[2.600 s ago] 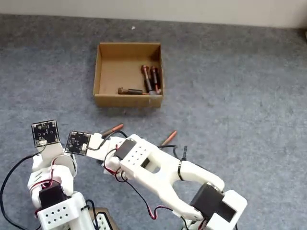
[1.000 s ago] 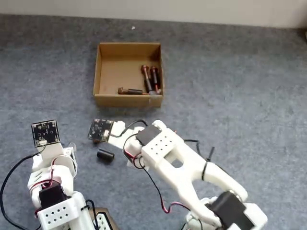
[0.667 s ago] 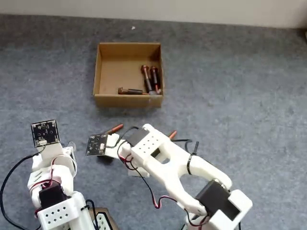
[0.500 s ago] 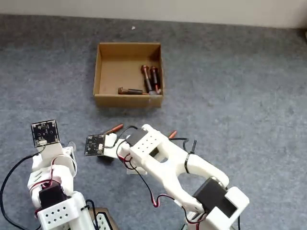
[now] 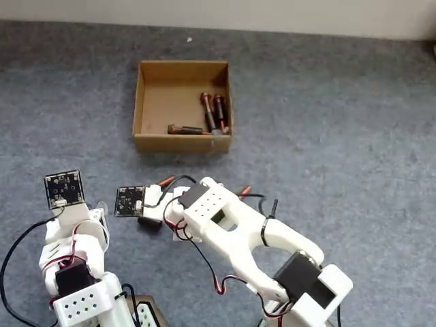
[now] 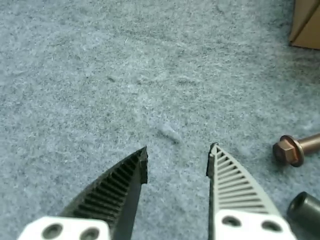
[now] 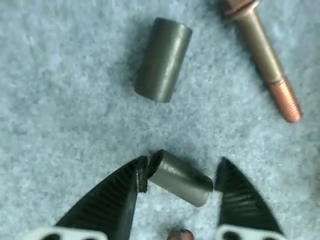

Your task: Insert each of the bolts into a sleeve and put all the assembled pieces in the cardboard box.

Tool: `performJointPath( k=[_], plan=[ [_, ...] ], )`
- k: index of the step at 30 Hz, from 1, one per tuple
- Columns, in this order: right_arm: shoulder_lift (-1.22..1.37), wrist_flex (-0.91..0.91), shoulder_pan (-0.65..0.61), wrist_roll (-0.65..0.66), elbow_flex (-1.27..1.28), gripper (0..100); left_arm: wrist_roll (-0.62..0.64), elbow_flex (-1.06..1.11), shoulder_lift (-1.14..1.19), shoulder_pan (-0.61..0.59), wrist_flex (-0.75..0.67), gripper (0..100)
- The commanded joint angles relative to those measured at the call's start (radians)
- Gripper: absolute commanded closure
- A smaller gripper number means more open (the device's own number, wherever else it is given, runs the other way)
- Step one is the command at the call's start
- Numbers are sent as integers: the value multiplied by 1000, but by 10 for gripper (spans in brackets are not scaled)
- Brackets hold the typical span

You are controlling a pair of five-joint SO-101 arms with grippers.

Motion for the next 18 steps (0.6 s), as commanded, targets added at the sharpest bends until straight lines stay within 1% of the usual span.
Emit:
performJointPath(
  k=[1,6,7,9,10,11,14,18],
  plan=[
    [-4,-8,-2,12,-2,872,-8,1,-8,-10,-20,783],
    [94,-5,15,6,-5,878,-8,1,-8,-10,-20,783],
    [113,2,22,6,-12,895,-8,1,-8,-10,-20,783],
    [125,79,38,-3,-13,961,-8,1,-8,-10,-20,783],
    [122,116,42,-29,-25,992,-8,1,-8,-10,-20,783],
    [114,150,44,-66,-59,996,-8,1,-8,-10,-20,783],
    [93,223,51,-206,-151,984,-8,1,-8,-10,-20,783],
    [93,237,58,-382,-239,977,-8,1,-8,-10,-20,783]
  ],
)
